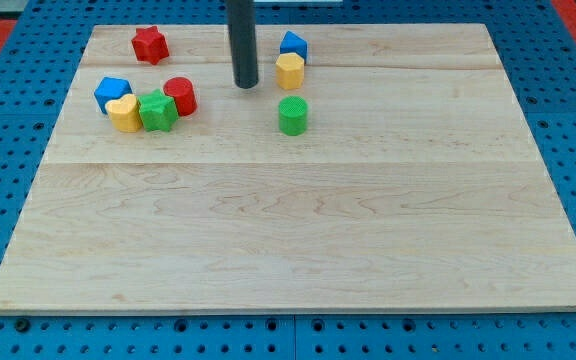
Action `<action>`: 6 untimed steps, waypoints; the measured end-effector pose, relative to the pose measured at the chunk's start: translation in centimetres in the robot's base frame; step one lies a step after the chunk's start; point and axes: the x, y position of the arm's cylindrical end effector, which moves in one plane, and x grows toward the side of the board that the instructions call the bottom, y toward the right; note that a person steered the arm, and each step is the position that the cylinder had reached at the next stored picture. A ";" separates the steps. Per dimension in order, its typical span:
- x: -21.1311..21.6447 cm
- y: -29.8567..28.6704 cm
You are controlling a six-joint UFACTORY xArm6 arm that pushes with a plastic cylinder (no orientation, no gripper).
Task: Move the yellow hexagon horizontally to the right of blue triangle
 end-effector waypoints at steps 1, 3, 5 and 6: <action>-1.5 3.3; -2.5 11.1; -1.3 15.0; -1.1 16.7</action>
